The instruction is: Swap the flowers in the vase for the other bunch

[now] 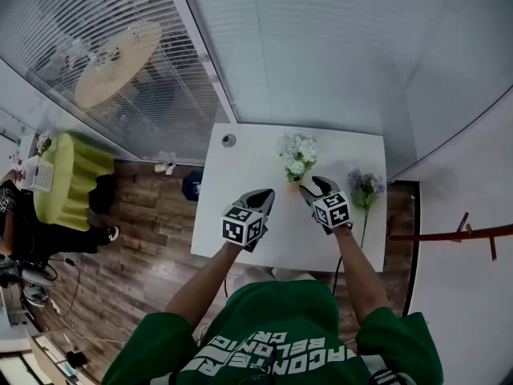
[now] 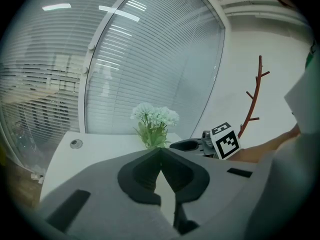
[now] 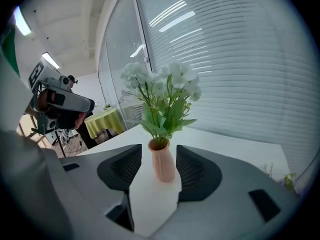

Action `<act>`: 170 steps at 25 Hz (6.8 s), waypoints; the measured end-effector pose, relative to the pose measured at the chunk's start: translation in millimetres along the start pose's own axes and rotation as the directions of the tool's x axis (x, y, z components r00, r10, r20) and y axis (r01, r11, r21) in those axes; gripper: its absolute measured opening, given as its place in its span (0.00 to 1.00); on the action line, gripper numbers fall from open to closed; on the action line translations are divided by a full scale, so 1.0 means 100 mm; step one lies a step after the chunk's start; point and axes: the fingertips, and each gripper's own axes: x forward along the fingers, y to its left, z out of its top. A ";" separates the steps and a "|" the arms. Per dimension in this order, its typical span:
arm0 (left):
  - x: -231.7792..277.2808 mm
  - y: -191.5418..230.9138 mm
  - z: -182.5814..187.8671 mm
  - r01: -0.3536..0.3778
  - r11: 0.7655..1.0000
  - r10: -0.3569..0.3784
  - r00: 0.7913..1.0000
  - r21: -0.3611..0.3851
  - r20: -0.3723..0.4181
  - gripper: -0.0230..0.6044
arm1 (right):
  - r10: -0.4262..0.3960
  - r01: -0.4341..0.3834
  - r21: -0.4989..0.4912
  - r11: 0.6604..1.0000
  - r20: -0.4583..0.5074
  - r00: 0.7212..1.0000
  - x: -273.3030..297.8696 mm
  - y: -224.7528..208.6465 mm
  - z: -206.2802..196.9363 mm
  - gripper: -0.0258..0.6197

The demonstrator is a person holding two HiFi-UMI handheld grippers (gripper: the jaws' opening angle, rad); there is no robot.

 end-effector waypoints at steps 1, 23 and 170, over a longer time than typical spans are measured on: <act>0.04 -0.01 -0.01 0.001 1.000 -0.001 1.000 0.001 -0.004 0.05 | 0.004 -0.004 -0.001 1.000 0.007 1.000 0.04 -0.02 -0.01 0.35; 0.30 -0.01 -0.04 -0.021 1.000 0.021 1.000 -0.013 -0.003 0.05 | 0.171 -0.171 0.002 0.985 0.062 0.983 0.53 0.00 0.11 0.35; -2.09 2.04 -0.82 -0.406 0.831 0.471 0.877 -0.380 0.092 0.05 | 0.470 -0.322 0.400 0.858 -0.359 0.806 2.26 2.25 -0.61 0.17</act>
